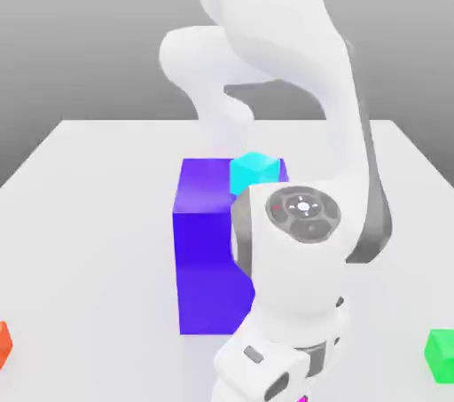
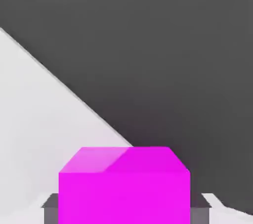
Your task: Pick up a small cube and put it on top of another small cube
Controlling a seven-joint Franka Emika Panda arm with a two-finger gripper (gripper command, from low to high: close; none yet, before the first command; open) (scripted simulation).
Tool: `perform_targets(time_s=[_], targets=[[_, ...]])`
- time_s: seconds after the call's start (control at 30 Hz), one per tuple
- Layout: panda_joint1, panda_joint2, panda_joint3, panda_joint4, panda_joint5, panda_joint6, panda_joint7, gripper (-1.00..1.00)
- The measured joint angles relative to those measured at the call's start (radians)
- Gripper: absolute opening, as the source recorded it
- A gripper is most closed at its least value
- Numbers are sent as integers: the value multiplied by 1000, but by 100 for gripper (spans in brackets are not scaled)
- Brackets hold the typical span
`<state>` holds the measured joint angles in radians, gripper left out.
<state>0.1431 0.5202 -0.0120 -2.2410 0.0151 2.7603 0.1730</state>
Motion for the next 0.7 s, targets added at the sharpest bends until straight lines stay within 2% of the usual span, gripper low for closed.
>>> perform_targets(time_s=[0.07, 0.2, 0.47, 0.57, 0.6, 0.7], targets=[[0, 2, 0, 0, 1, 2, -1, -100], [3, -119, -2, -26, -2, -93, 1, -100], [239, -229, 139, -32, -68, -202, 149, -100], [311, -156, 152, -17, -111, -145, 204, -100], [321, -125, 147, -14, -122, -117, 213, 100], [321, -125, 147, -14, -122, -117, 213, 100]])
